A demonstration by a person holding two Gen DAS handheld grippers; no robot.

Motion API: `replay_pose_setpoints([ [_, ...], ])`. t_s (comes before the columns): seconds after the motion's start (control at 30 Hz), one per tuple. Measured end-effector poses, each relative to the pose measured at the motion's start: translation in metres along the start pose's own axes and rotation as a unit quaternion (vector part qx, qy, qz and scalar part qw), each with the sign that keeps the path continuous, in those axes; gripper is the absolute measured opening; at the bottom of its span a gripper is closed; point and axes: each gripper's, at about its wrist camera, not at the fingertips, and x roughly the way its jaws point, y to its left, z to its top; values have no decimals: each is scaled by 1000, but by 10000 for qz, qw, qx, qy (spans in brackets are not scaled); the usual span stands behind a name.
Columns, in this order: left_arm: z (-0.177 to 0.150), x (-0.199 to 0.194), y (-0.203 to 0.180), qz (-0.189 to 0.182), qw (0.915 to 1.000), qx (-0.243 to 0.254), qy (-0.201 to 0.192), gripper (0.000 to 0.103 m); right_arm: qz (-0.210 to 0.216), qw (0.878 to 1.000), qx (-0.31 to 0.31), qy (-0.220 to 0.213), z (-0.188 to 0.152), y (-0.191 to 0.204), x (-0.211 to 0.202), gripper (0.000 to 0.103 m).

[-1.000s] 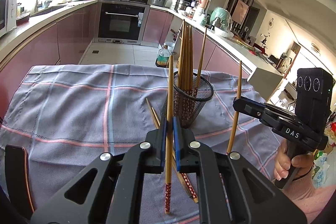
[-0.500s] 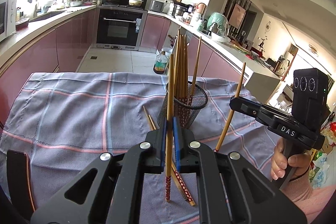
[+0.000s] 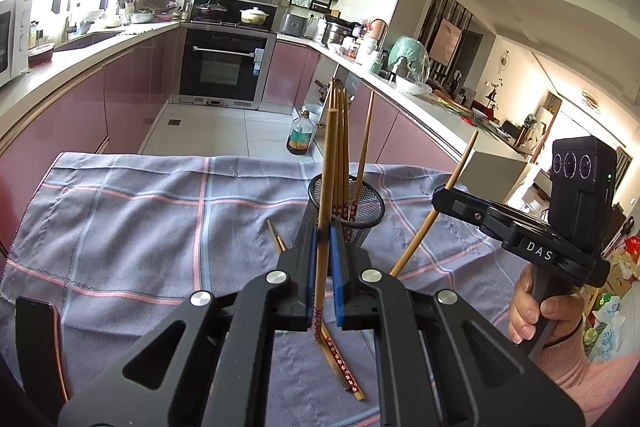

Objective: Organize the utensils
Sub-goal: 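Lower both chopsticks into the mesh cup and open both grippers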

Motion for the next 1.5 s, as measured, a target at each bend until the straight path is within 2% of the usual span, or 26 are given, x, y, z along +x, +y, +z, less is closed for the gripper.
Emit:
replay_pose_setpoints([
  [0.7,23,-18,-3,-146,9989,121,-438,7,-88,9989,-254,-385,29,7,-13,5],
  [1.5,86,-27,-29,-231,9927,413,-1112,7,-261,9943,-382,-965,75,0,-24,5],
])
